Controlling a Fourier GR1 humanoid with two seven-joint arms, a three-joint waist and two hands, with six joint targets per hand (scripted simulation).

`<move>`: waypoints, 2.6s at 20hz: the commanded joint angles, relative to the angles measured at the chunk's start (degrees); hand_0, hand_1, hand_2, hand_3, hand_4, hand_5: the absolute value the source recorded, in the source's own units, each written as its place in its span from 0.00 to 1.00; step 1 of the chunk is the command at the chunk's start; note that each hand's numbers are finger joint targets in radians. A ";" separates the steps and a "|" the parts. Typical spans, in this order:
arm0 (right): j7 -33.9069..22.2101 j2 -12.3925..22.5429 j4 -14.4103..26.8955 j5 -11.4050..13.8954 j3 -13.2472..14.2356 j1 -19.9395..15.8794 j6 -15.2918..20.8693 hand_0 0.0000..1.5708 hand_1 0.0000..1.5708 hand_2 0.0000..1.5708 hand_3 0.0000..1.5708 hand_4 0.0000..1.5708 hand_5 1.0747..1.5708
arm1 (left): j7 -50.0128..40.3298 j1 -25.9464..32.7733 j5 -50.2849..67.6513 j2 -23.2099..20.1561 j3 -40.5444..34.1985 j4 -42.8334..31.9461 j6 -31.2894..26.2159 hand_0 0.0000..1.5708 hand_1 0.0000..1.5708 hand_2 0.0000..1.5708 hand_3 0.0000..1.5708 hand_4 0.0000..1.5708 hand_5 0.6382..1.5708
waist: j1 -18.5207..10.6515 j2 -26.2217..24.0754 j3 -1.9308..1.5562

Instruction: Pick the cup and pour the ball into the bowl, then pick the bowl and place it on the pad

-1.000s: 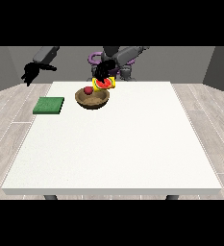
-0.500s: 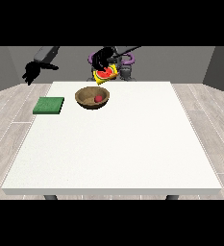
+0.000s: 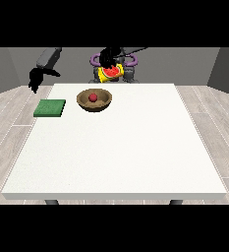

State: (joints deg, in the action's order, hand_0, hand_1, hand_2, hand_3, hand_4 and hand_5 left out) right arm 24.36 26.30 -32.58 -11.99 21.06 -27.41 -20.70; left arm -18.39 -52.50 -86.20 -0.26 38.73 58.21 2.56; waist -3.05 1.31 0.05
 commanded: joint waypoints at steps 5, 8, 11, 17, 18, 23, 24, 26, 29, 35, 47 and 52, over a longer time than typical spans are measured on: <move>-2.11 -1.53 -0.55 -1.62 1.58 0.21 3.87 0.00 0.00 0.00 0.00 0.30 0.97 | 4.72 8.03 18.20 -6.80 -19.59 8.22 13.36 0.18 0.18 1.00 1.00 0.64 1.00 | -7.06 0.81 0.24; 0.66 -3.66 -1.53 -1.42 1.60 0.22 6.15 0.00 0.00 0.00 0.00 0.26 0.97 | 11.25 11.94 28.32 -5.56 -23.17 9.68 13.16 0.55 0.55 1.00 0.99 0.59 0.98 | -8.33 4.60 0.15; 0.96 -5.72 -2.78 -1.61 1.10 -0.37 6.65 0.00 0.00 0.00 0.00 0.14 0.99 | 13.80 12.70 39.30 -1.53 -30.05 10.74 14.90 0.79 0.79 1.00 0.79 0.58 0.97 | -6.66 8.32 0.30; -1.41 -8.53 -6.22 -2.17 -0.67 -3.04 6.17 0.00 0.00 0.00 0.00 0.25 1.00 | 24.95 13.87 57.59 0.12 -39.46 9.59 12.40 0.33 0.33 0.00 0.00 0.53 0.97 | -3.14 13.06 0.25; -1.18 -10.05 -7.59 -1.05 -2.08 -2.83 7.46 0.00 0.00 0.00 0.00 0.25 1.00 | 27.45 14.62 58.77 0.15 -40.71 8.40 12.81 0.18 0.18 0.00 0.00 0.53 0.99 | -2.06 12.89 0.20; -5.46 -14.37 -11.33 0.34 -5.89 -1.36 9.52 0.00 0.00 0.00 0.00 0.19 0.96 | 35.91 20.30 68.35 -1.41 -45.76 2.41 9.35 0.00 0.00 0.00 0.00 0.00 0.94 | 2.44 10.61 0.09; -6.76 -13.88 -11.10 0.99 -7.03 -1.05 8.40 0.00 0.00 0.00 0.00 0.15 0.96 | 34.57 20.01 68.46 -1.38 -45.85 1.57 8.58 0.00 0.00 0.00 0.00 0.00 0.94 | 2.89 9.04 0.02; -8.25 -13.97 -9.26 0.79 -6.81 -2.31 9.79 0.00 0.00 0.00 0.00 0.07 0.94 | 33.68 21.59 67.51 0.22 -42.40 1.46 10.63 0.00 0.00 0.00 0.00 0.00 0.94 | 2.24 7.60 -0.04; -9.03 -17.10 -11.12 2.03 -9.53 0.42 10.73 0.00 0.00 0.00 0.00 0.00 0.94 | 35.19 20.93 68.50 -0.42 -44.66 -1.10 9.49 0.00 0.00 0.00 0.00 0.00 0.95 | 4.30 5.26 -0.03; 0.11 -18.10 -4.61 2.54 -8.45 1.08 10.88 0.00 0.00 0.00 0.00 0.13 0.95 | 32.42 18.68 67.65 0.21 -41.61 2.94 9.26 0.00 0.00 0.00 0.00 0.00 0.97 | 0.79 8.00 -0.08; 4.60 -18.10 1.77 -1.07 -4.22 -1.64 10.16 0.00 0.00 0.00 0.00 0.14 0.92 | 26.06 16.97 67.41 0.21 -36.18 11.39 8.70 0.00 0.00 0.00 0.00 0.00 0.99 | -4.58 12.00 -0.12; -4.99 -20.67 -2.46 -2.08 -5.61 -5.15 14.53 0.00 0.00 0.00 0.00 0.23 0.95 | 29.44 18.70 69.71 -2.69 -41.69 6.14 5.25 0.00 0.00 0.00 0.00 0.00 0.99 | -2.68 7.45 -0.01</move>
State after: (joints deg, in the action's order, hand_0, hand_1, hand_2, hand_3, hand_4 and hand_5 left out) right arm 26.46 8.12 -35.10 -13.83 16.62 -28.99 -9.44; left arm 10.64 -34.53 -17.23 -1.76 -1.24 66.82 8.08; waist -6.54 10.67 0.97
